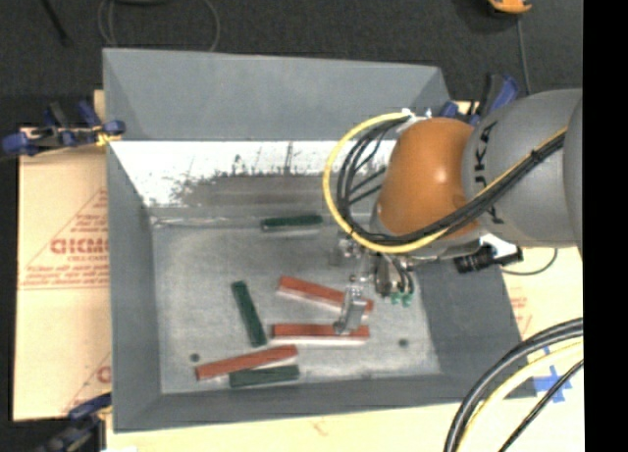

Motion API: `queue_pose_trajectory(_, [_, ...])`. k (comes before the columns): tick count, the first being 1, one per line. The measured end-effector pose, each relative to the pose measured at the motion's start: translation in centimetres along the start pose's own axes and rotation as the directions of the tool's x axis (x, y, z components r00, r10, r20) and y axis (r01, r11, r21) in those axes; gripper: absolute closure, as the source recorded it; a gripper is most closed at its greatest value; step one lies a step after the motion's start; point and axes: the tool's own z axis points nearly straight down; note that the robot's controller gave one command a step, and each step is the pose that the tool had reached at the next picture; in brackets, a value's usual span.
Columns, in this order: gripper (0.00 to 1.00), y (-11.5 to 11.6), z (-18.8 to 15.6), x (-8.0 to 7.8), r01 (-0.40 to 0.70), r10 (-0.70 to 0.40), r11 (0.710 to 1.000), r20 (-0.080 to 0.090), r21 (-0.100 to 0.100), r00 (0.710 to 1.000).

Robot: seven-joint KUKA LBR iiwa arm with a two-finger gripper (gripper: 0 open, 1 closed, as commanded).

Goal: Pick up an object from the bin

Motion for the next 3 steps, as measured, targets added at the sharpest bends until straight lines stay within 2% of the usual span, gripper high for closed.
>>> queue_pose_trajectory(1, [0.0,0.5,7.0,-3.4,-0.092,0.092,0.996,-0.002,0.0,0.996])
queue_pose_trajectory(2, [1.0,-0.4,6.7,-4.7,-0.149,0.149,0.989,0.002,0.001,0.989])
queue_pose_trajectory(3, [1.0,-0.4,6.7,-4.7,-0.149,0.149,0.989,0.002,0.001,0.989])
